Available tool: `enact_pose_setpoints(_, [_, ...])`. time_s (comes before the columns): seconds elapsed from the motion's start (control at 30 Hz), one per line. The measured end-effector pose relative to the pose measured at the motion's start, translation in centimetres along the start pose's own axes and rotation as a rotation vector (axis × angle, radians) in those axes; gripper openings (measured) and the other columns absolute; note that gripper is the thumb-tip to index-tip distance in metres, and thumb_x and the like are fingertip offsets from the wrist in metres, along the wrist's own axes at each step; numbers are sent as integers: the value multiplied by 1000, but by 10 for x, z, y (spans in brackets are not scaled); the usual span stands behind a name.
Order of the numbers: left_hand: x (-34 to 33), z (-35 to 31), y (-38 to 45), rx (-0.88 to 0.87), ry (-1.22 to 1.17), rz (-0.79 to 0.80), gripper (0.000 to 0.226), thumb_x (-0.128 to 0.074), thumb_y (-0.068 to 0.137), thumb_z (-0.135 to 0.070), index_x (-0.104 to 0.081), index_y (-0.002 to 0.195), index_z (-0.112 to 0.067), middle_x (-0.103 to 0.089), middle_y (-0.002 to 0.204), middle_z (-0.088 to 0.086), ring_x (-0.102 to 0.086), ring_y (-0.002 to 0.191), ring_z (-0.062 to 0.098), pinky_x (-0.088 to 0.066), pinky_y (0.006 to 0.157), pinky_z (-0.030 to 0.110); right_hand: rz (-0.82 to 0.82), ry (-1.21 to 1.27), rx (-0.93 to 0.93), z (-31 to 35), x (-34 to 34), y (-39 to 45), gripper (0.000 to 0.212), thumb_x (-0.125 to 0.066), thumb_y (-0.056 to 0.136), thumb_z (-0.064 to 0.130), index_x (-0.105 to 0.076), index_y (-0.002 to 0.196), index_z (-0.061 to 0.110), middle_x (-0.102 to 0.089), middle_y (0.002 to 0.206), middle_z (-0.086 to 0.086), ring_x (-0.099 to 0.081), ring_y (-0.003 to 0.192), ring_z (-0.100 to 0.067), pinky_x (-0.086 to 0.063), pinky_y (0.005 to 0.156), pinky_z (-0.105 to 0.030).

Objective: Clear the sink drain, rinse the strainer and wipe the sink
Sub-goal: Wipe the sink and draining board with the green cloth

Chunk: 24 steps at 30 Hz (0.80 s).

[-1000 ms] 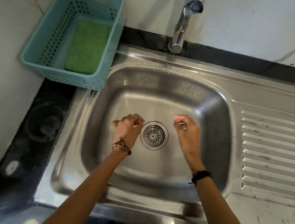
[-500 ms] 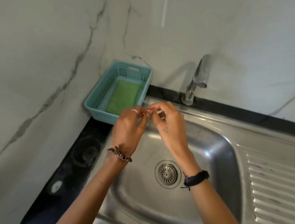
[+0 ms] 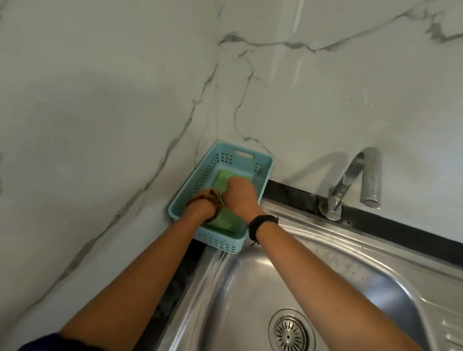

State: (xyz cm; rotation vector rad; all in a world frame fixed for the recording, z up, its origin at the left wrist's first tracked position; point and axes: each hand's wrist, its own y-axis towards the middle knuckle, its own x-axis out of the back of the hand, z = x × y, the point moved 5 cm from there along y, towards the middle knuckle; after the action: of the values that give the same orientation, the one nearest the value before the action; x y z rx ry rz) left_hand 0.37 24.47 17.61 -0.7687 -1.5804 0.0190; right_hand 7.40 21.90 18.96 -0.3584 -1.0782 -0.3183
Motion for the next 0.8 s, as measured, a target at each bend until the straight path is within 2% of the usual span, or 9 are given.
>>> enact_pose_setpoints(0.1, [-24,6,11,87,-50,114,45,-33,97,-19,-26,139,-4,-27,147,20,-32,133,35,-31,106,44,71,-54,-46,-5,-16,5,24,-43,94,7,-59,109,-5,-62,117,-21,-59,109,-33,-48,84,-35])
enact_pose_setpoints(0.2, [-34,13,23,189,-182,9,49,-43,93,-23,-29,136,-3,-27,145,19,-29,133,34,-31,106,43,148,-64,-82,-14,-27,5,26,-42,95,6,-57,113,-5,-60,121,-21,-57,112,-33,-46,88,-34])
enact_pose_setpoints(0.3, [-35,16,29,267,-151,-34,57,-45,92,-23,-23,139,0,-16,148,19,-21,136,34,-27,109,44,198,-48,-104,-16,-34,5,27,-40,96,4,-54,117,-5,-58,125,-21,-56,115,-32,-46,90,-33])
enact_pose_setpoints(0.33, [-35,17,31,280,-143,-19,56,-45,92,-23,-25,139,0,-18,149,20,-23,136,34,-28,109,44,214,-53,-106,-16,-36,5,27,-40,96,3,-53,118,-5,-57,125,-21,-55,115,-32,-45,91,-33])
enact_pose_setpoints(0.43, [-34,21,34,298,-167,7,43,-44,92,-18,-43,129,3,-40,140,21,-41,127,34,-38,102,42,219,-46,-119,-16,-39,7,28,-41,96,5,-52,119,-4,-56,126,-20,-54,117,-32,-44,93,-33])
enact_pose_setpoints(0.5, [-31,21,33,261,-225,-16,37,-41,92,-12,-47,124,6,-45,136,23,-45,124,35,-39,101,43,209,29,-146,-17,-39,7,28,-43,95,8,-51,119,-3,-56,125,-20,-53,117,-33,-44,92,-34])
enact_pose_setpoints(0.6, [-20,13,33,150,-437,-116,34,-36,94,-12,-52,117,8,-53,126,26,-52,115,37,-43,99,44,173,306,-222,-22,-39,13,28,-44,93,13,-52,116,-1,-59,116,-22,-57,108,-34,-45,86,-35])
enact_pose_setpoints(0.7, [5,-5,22,17,-555,-287,29,-37,95,-11,-57,105,9,-60,114,27,-58,102,36,-47,86,40,41,767,-282,-22,-29,14,24,-38,93,18,-52,104,2,-55,96,-17,-58,93,-29,-45,77,-38])
enact_pose_setpoints(0.8, [27,-30,-2,-119,-563,-425,27,-42,94,-13,-55,112,3,-55,118,22,-57,102,33,-50,87,41,-9,1348,-370,-21,-16,11,27,-46,93,24,-61,104,5,-63,99,-15,-62,93,-26,-50,86,-39])
